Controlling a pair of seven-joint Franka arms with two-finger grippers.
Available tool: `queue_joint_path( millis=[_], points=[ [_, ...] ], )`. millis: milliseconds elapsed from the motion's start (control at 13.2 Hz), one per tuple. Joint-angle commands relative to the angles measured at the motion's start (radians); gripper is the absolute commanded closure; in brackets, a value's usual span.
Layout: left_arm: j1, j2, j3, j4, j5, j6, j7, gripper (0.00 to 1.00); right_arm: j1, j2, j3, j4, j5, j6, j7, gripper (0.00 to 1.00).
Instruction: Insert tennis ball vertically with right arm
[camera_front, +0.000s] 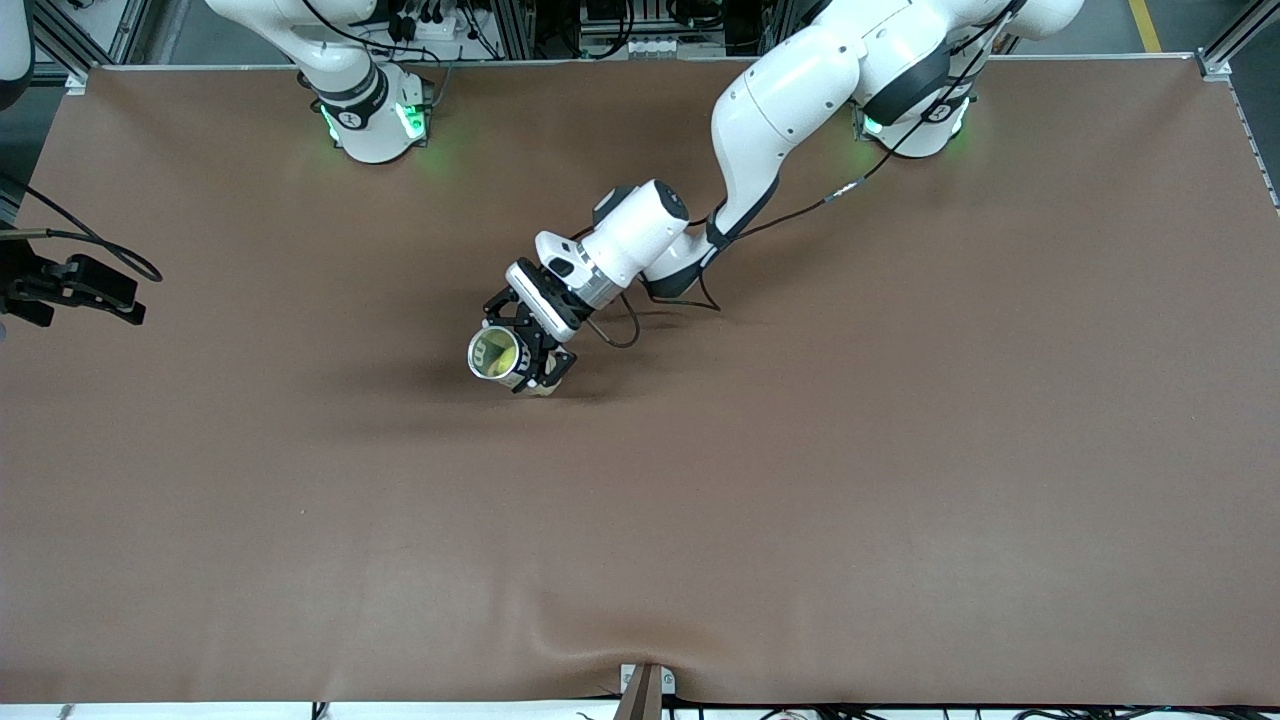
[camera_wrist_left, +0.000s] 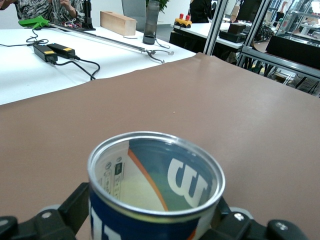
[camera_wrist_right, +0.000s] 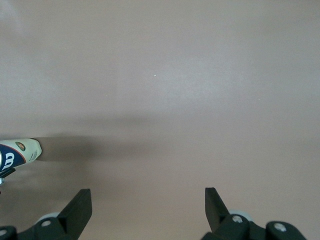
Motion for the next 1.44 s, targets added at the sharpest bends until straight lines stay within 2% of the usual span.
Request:
queue_joint_path(
  millis=[0, 227, 908, 1059, 1361],
  points=[
    [0.000, -0.056, -0.013, -0.038, 0.001, 0.025, -0.060, 0.00, -0.005, 0.013, 0.009, 0.028, -0.017, -0.014, 0.001, 0.00],
    [0.000, -0.058, -0.013, -0.048, 0.003, 0.024, -0.067, 0.00, -0.007, 0.013, 0.009, 0.028, -0.017, -0.014, 0.001, 0.00],
    [0.049, -0.116, -0.016, -0.172, 0.020, 0.019, -0.064, 0.00, -0.008, 0.013, 0.009, 0.028, -0.017, -0.012, 0.001, 0.00],
    [0.072, -0.123, -0.042, -0.195, 0.035, 0.020, -0.062, 0.00, -0.008, 0.013, 0.009, 0.028, -0.017, -0.012, 0.001, 0.00],
    [0.096, -0.150, -0.050, -0.247, 0.044, 0.020, -0.064, 0.00, -0.008, 0.013, 0.009, 0.028, -0.017, -0.012, 0.001, 0.00]
  ],
)
